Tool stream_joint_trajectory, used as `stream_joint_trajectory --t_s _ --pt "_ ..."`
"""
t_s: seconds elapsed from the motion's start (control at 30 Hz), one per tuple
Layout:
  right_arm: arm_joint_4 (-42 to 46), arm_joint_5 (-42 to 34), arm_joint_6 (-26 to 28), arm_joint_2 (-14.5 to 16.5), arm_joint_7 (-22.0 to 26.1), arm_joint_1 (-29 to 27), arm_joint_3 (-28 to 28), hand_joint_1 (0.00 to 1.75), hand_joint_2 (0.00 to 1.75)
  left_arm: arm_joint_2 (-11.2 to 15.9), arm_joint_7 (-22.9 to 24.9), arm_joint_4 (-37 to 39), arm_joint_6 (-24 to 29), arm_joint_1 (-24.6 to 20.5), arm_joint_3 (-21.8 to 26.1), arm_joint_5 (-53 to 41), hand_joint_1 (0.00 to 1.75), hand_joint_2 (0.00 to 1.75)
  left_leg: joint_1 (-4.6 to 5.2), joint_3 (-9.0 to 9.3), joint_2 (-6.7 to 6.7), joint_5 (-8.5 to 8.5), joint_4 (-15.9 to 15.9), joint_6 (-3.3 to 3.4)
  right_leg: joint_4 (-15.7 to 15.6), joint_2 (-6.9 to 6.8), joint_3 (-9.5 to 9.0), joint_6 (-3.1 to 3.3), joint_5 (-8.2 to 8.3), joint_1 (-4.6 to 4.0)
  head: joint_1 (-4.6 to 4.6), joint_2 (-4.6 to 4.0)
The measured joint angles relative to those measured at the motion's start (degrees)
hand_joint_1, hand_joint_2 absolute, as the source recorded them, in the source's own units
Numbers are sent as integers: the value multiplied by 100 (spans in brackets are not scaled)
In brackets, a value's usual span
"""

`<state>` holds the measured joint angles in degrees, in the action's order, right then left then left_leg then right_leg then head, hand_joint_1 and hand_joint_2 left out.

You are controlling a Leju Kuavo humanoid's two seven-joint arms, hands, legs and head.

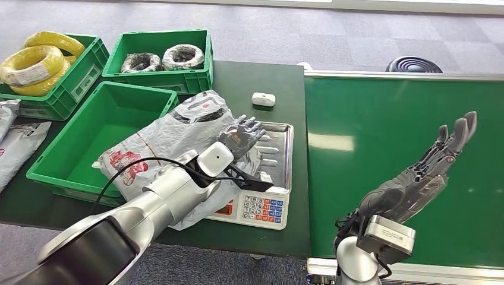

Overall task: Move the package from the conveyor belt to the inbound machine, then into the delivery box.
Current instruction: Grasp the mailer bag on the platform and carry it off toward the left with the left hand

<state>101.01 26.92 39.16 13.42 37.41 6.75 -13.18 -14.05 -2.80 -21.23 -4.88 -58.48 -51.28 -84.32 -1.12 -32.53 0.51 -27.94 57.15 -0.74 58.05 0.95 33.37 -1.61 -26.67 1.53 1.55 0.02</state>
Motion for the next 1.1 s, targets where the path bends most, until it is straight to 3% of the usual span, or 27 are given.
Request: stream_joint_trajectory --t_s 0.3,0.8,0.93,1.1 --pt "-45 -59 3 0 111 47 1 0 0 73 127 104 -547 -50 -46 -143 0 175 0 29 -1 -2 -2 0 -1 -1 -30 1 -1 0 -1 0" --pt "-97 -80 17 0 124 92 0 0 0 107 166 152 -640 -59 -48 -155 1 175 0 57 -1 -2 -4 -1 -1 -1 -57 2 -2 -1 -1 0" --pt "-99 -87 25 0 146 93 2 0 0 105 137 165 -651 -63 -44 -152 148 175 0 59 -1 -2 -4 -1 -1 -1 -57 2 -2 -1 0 0" --pt "-99 -111 27 0 225 92 21 0 0 102 -74 169 -701 -72 -22 -90 151 175 0 59 3 -2 -4 -1 -1 -1 -58 1 -2 -1 -1 0"
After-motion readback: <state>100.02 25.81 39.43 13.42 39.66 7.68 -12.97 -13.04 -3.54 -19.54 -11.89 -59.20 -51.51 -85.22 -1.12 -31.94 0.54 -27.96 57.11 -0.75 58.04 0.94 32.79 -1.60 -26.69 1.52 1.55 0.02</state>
